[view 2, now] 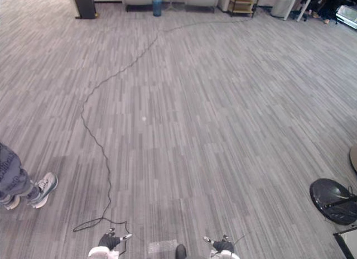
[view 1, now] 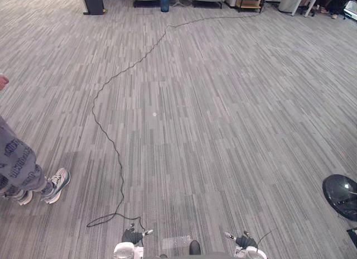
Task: Pick up cushions and gather them together orderly.
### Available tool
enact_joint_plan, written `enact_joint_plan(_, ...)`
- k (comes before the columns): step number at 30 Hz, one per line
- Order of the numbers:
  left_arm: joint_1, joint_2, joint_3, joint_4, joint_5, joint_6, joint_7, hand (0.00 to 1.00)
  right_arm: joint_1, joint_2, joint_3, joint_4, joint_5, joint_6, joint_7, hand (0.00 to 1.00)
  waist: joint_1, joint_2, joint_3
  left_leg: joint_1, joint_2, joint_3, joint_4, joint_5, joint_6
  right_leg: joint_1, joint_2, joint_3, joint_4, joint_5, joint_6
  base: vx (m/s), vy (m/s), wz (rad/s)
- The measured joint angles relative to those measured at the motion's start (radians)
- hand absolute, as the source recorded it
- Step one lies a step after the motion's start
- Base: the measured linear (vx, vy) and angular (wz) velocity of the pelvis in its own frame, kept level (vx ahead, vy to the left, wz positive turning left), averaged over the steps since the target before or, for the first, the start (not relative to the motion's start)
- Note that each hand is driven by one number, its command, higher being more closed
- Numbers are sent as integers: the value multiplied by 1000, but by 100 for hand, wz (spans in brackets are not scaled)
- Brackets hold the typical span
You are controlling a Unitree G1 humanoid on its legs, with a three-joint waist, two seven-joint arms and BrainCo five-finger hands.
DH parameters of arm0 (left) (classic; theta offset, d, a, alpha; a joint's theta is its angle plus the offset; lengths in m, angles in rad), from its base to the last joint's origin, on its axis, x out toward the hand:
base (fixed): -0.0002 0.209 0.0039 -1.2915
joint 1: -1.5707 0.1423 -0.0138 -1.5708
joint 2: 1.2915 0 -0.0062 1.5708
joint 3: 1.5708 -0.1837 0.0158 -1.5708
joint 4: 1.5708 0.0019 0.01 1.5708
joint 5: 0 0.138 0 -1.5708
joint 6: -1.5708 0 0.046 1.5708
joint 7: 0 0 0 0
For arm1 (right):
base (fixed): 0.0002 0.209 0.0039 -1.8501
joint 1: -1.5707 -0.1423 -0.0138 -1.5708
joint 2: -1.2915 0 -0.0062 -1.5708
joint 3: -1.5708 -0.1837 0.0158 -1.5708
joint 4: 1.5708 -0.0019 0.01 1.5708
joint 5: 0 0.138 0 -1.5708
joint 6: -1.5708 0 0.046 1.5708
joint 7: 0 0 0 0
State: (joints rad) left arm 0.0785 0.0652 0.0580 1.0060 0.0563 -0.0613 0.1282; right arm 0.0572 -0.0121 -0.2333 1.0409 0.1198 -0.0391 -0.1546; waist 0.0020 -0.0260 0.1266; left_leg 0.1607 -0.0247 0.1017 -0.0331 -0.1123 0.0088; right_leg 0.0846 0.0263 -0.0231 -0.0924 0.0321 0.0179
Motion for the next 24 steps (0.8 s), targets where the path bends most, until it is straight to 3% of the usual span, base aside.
enact_joint_plan(9,-4,2,1,1,-13,1,0,0,1,2,-18,0,1,0,0,0,-2,-1,-1,-35,2,-1,0,-1,-2,-32,1,-6,5,-15,-1,0,0,0)
enact_joint_plan(12,-7,0,2,0,-22,3,0,0,-3,-1,-39,-3,4,-2,-1,0,-3,7,6,-53,11,-2,7,-18,-27,-98,8,-16,114,-79,-20,73,-27,4)
enact_joint_plan(14,-8,6,20,-21,-23,4,-3,0,-7,2,-37,-7,7,-9,1,0,-2,-10,24,-93,18,3,141,-88,-79,-141,-2,-21,260,-184,-40,125,-49,19)
enact_joint_plan(15,-9,13,34,-39,-25,4,-5,0,-7,6,-37,-10,9,-12,2,0,-3,-33,34,-146,17,41,293,-113,-109,-150,-27,-27,319,-234,-45,95,-80,50)
enact_joint_plan(16,-7,18,43,-67,-33,2,-5,0,1,6,-36,-14,9,-12,2,0,0,-50,39,-247,32,99,506,-125,-112,-145,-48,-38,349,-261,-50,103,-96,44)
enact_joint_plan(18,-7,8,45,-88,-44,0,-5,0,10,1,-37,-45,11,-11,1,0,9,-26,57,-322,97,158,661,-166,-84,-111,-47,-64,361,-290,-56,185,-51,32)
enact_joint_plan(19,-6,-1,44,-92,-50,-1,-6,0,9,-17,-37,-49,11,-11,0,0,5,-2,59,-373,138,193,679,-194,-62,-81,-52,-76,369,-324,-48,303,64,33)
enact_joint_plan(20,-6,-2,44,-93,-60,-2,-7,0,4,-26,-36,-44,11,-11,0,0,9,0,58,-406,134,196,623,-193,-61,-63,-75,-78,367,-340,-35,370,144,19)
enact_joint_plan(21,-6,-2,43,-95,-59,-3,-8,0,-1,-29,-36,-44,11,-11,0,0,11,-1,59,-425,123,194,563,-178,-62,-55,-94,-71,365,-351,-28,394,190,-8)
enact_joint_plan(23,-9,-5,42,-110,-60,-3,-11,0,-22,-37,-34,-40,11,-11,-2,0,12,3,60,-469,99,182,357,-68,-79,-19,-129,-55,317,-365,-10,471,258,-21)
enact_joint_plan(24,-8,-7,40,-112,-61,-9,-14,0,-28,-38,-27,-37,11,-11,-3,0,23,3,61,-478,91,175,276,48,-90,16,-142,-41,272,-362,16,448,266,-32)
